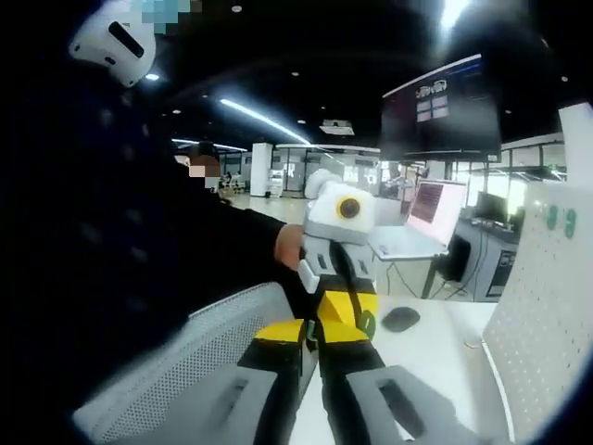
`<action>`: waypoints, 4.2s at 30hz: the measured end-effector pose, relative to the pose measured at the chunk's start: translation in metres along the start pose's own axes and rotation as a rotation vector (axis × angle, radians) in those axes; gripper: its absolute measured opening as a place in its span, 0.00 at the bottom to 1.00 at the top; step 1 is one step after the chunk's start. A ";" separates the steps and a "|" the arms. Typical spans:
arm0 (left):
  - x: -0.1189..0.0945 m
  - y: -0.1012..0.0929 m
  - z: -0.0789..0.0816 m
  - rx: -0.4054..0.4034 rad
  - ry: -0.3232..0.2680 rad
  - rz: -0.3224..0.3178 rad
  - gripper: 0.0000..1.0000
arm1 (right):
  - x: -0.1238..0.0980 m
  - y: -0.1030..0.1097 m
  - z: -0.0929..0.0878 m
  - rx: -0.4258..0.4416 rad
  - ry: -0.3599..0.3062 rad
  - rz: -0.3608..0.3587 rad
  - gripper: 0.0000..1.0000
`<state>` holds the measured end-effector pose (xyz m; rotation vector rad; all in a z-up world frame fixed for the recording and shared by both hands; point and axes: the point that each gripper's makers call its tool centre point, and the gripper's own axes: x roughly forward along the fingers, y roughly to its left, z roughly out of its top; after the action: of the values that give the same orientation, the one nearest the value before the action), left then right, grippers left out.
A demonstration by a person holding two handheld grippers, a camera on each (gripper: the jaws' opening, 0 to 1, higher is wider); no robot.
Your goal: Insert the hook assembly into the mounting plate slot until the hook locks in place.
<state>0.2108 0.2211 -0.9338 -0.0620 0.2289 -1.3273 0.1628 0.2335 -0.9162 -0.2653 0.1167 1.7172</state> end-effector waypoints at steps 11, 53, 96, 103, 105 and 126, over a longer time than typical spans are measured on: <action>0.004 0.008 0.013 0.137 -0.010 0.117 0.03 | -0.005 -0.010 0.005 0.039 -0.049 -0.039 0.01; -0.033 0.055 0.011 0.186 -0.096 0.768 0.50 | -0.049 -0.152 0.060 0.020 -0.157 -0.374 0.01; -0.020 0.056 -0.006 0.173 0.004 0.729 0.51 | -0.089 -0.323 0.086 -0.038 -0.159 -0.576 0.01; -0.018 0.056 -0.008 0.176 0.016 0.726 0.51 | -0.089 -0.332 0.078 -0.018 -0.153 -0.564 0.01; -0.019 0.056 -0.008 0.174 0.015 0.728 0.51 | -0.090 -0.333 0.077 -0.018 -0.151 -0.561 0.01; -0.018 0.057 -0.011 0.163 0.030 0.737 0.50 | -0.089 -0.336 0.076 -0.019 -0.150 -0.537 0.01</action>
<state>0.2594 0.2531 -0.9522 0.1679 0.1452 -0.6087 0.4981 0.2203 -0.7966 -0.1615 -0.0775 1.1987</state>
